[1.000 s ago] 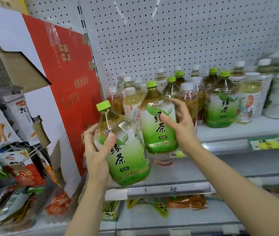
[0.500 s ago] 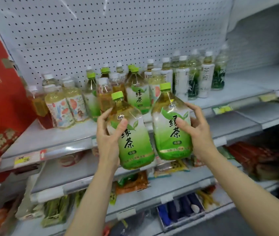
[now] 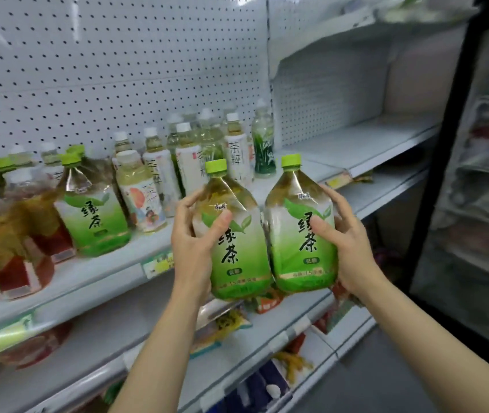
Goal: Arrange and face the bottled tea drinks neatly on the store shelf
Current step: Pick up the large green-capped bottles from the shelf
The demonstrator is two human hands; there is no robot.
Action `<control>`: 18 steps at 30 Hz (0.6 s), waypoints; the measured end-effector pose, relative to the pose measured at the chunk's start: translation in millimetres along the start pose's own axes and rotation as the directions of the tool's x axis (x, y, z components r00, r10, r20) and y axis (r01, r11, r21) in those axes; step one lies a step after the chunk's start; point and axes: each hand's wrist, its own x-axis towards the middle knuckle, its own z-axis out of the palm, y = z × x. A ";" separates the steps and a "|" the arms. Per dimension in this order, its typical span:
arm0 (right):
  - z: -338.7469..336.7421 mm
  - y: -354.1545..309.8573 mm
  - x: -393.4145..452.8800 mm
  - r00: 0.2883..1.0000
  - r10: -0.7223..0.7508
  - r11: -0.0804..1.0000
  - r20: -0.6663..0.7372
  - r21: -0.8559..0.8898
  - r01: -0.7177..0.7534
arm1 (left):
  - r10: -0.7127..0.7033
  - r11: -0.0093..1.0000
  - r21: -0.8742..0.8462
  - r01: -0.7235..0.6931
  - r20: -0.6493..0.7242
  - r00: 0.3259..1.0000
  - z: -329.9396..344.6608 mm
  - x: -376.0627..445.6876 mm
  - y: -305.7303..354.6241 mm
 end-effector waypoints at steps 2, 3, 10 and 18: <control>-20.2 -2.4 17.4 0.999 -0.015 0.999 -0.029 -0.034 0.014 | -0.006 1.000 -0.017 0.007 0.054 0.999 27.6 15.9 -11.0; -29.3 -4.0 26.8 0.999 -0.023 0.999 -0.033 -0.039 0.021 | -0.009 1.000 -0.024 0.010 0.071 0.997 40.8 24.3 -16.5; -88.9 1.2 97.6 0.996 -0.053 0.997 -0.072 -0.065 0.048 | 0.002 0.999 -0.049 0.005 0.138 0.990 116.2 78.1 -49.2; -153.8 22.2 206.7 0.999 -0.030 1.000 0.035 0.009 0.029 | 0.033 0.999 -0.012 -0.033 0.084 0.996 200.2 138.7 -94.3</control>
